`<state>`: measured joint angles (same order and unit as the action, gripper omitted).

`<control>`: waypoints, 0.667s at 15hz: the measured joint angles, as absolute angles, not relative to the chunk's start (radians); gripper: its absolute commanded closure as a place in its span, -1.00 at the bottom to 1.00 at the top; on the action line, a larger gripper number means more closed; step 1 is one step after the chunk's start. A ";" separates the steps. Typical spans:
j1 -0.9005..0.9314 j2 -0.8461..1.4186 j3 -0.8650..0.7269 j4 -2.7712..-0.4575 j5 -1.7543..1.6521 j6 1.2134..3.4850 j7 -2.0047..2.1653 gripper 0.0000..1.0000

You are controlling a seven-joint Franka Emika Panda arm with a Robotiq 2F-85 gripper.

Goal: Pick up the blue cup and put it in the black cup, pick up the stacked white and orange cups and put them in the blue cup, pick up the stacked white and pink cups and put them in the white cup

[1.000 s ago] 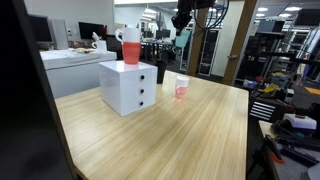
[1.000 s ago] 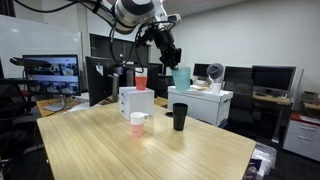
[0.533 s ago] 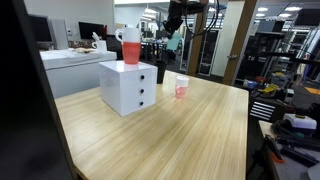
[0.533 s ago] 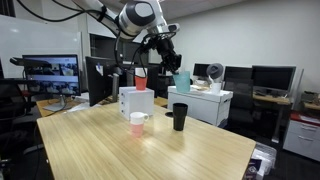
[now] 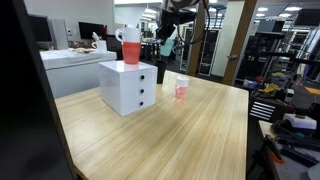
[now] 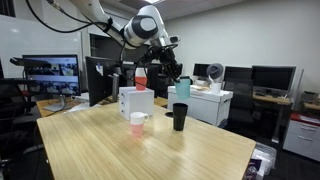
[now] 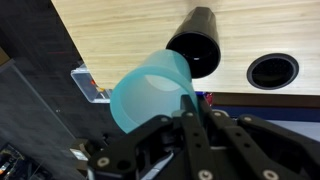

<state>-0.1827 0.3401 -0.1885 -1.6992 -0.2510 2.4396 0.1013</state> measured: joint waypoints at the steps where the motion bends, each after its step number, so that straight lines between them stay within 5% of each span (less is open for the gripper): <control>1: -0.179 0.348 -0.188 -1.695 -0.251 2.443 0.101 0.86; 10: -0.168 0.388 -0.171 -1.689 -0.247 2.459 0.101 0.85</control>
